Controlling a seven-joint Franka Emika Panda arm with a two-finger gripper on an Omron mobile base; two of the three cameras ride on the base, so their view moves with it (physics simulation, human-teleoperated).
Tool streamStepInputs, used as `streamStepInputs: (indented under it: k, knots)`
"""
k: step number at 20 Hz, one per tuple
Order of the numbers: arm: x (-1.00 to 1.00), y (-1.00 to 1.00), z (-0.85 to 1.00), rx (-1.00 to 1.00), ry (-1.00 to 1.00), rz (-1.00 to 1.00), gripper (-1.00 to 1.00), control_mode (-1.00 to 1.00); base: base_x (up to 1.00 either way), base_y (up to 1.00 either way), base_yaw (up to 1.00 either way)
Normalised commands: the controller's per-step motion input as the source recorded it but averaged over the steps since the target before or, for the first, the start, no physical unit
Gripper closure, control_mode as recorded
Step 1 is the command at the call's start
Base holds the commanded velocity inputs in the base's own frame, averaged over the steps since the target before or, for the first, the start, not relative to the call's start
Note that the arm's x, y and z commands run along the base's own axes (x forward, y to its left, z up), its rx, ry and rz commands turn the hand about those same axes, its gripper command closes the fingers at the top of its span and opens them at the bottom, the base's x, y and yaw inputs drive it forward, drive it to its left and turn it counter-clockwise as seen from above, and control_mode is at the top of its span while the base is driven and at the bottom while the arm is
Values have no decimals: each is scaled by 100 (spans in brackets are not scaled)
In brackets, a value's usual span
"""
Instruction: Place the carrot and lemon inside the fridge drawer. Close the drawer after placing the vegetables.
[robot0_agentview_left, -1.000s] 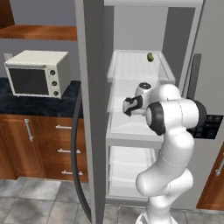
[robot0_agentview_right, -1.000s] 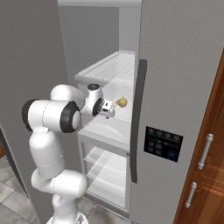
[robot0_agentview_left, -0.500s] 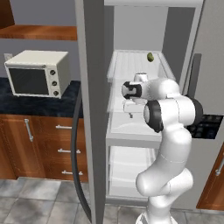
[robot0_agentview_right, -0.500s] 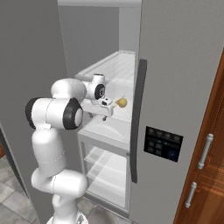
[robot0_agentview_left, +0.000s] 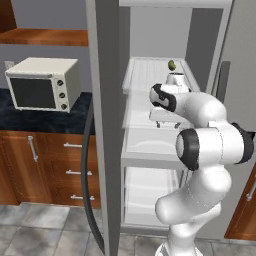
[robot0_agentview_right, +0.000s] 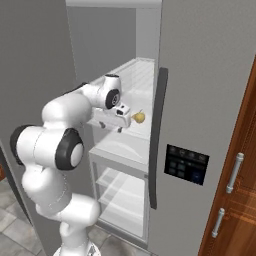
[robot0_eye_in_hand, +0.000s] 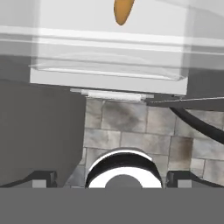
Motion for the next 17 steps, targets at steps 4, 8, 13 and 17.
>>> streamStepInputs:
  k: [4, 8, 13, 17]
  knots:
    - [-100, -7, 21, 2, -42, 0, -100, -100, 0, 0, 0]
    - [-100, 0, 30, 0, -35, 0, -100, -100, 0, 0, 0]
    - [-82, 0, 15, 0, -20, 0, -100, -100, 0, 0, 0]
    - [-6, 0, 0, 0, 0, 0, -100, -100, 0, 0, 0]
